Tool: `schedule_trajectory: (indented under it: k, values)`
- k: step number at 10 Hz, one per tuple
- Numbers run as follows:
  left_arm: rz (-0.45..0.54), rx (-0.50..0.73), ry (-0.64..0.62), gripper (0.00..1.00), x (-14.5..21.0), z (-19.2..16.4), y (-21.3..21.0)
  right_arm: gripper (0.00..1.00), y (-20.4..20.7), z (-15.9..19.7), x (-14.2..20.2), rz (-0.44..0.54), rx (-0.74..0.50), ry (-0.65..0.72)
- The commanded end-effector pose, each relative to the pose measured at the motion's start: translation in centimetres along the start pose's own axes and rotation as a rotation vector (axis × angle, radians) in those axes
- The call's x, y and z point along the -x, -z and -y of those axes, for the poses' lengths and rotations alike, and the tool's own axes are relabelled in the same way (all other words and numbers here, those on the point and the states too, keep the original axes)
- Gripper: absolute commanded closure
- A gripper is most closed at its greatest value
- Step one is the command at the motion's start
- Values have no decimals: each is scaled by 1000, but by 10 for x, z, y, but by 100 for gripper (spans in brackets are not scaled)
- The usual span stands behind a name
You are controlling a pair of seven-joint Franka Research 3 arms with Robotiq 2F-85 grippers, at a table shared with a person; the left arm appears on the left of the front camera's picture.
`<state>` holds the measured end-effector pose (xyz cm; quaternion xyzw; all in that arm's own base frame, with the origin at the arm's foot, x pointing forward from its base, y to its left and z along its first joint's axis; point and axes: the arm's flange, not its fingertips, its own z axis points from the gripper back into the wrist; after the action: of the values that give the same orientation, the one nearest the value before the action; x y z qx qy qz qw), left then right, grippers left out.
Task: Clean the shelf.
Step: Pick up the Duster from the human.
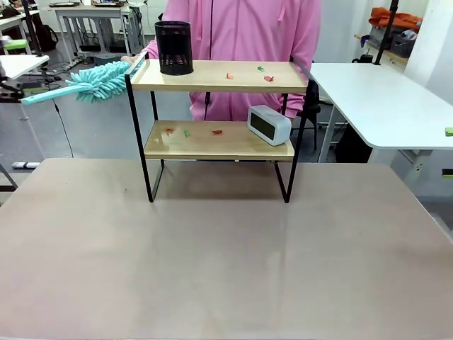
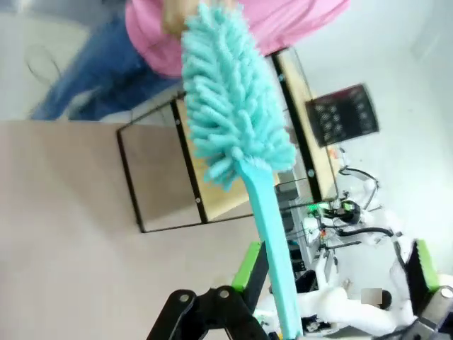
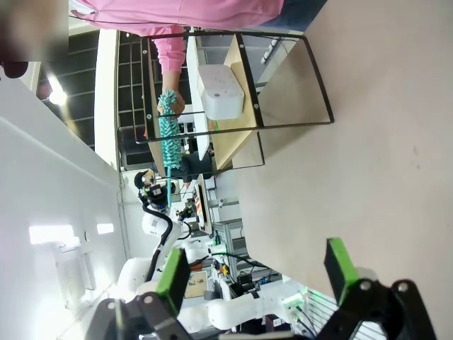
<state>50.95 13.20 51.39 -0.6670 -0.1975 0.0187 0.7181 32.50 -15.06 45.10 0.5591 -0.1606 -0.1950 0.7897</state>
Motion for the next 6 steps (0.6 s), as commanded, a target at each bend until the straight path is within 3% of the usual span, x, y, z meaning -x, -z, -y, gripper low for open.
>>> schedule_trajectory:
  k: [1,3,4,6]
  values:
    - [38,13,62,0,23,4,-18,0,1,-1,-2,6,-14,-17]
    - [38,13,62,0,23,4,-18,0,1,-1,-2,6,-14,-17]
    - [9,-2,10,0,-1,-2,-5,0,1,-1,-2,6,-14,-17]
    - [-80,-17,-73,0,4,-11,-5,0,1,-1,-2,6,-14,-17]
